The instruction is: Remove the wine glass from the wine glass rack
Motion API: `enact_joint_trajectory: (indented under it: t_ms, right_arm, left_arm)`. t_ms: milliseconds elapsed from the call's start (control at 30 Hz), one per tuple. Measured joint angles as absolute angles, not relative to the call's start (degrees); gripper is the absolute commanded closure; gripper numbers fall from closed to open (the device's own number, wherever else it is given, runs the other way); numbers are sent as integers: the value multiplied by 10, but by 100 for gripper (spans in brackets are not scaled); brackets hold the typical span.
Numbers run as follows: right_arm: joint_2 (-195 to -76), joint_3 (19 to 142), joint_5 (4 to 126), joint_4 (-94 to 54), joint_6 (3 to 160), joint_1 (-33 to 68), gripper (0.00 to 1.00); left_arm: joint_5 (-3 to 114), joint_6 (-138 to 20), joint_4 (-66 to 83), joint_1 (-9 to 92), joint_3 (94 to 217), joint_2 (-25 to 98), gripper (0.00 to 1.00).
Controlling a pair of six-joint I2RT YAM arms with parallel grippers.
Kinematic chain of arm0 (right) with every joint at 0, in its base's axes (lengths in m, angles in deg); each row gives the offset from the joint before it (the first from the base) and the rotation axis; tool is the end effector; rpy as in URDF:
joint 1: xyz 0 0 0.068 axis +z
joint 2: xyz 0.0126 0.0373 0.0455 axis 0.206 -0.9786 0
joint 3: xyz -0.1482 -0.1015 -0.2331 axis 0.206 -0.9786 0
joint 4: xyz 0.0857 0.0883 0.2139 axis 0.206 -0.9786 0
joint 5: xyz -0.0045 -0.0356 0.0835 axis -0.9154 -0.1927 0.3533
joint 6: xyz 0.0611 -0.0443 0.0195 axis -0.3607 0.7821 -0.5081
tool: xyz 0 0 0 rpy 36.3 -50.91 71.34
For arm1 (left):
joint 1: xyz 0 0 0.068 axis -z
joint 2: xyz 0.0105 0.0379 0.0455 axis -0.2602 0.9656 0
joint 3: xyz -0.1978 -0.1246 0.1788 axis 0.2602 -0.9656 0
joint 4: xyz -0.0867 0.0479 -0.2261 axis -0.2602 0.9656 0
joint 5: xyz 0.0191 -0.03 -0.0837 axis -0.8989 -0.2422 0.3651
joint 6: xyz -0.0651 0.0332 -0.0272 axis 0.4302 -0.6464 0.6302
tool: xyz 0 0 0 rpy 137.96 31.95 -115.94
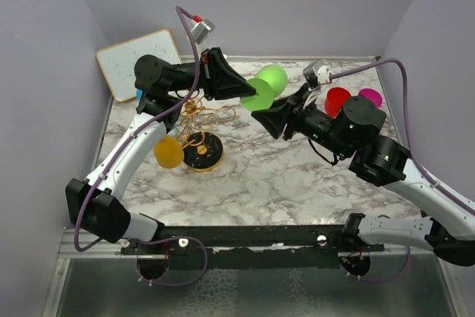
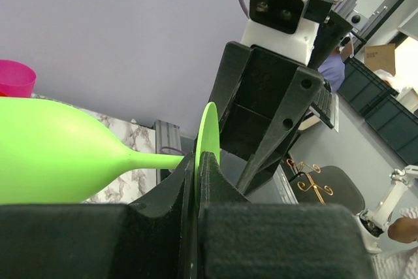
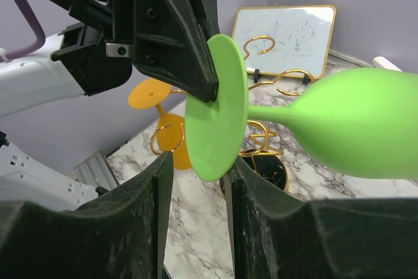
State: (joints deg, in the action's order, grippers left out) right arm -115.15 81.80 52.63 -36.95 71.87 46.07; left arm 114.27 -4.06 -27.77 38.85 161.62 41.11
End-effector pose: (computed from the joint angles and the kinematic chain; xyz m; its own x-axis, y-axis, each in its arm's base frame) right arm 0.1226 0.1860 0.4829 -0.2393 0.1566 -0.9582 -0.7673 0.5743 0.2854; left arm 0.2319 -0.1692 0.5085 -0.5504 -0.1524 -0.8209 0.8308 -0.1977 -0.5203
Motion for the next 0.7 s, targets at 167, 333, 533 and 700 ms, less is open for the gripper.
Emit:
enact_joint_trajectory:
  t_ms: [167, 333, 533, 700]
  right_arm:
    - [-1146, 818, 519, -365, 719, 460, 75]
    - [-1146, 818, 518, -362, 717, 460, 90]
    - [-1143, 814, 517, -353, 702, 460, 99]
    - [-1136, 800, 515, -337, 705, 461, 99]
  left_arm:
    - [1143, -41, -278, 389, 1614, 409, 100]
    - [1143, -43, -278, 389, 1600, 392, 100]
    - [1143, -57, -290, 388, 1594, 381, 100]
    - [1143, -69, -288, 389, 1589, 374, 38]
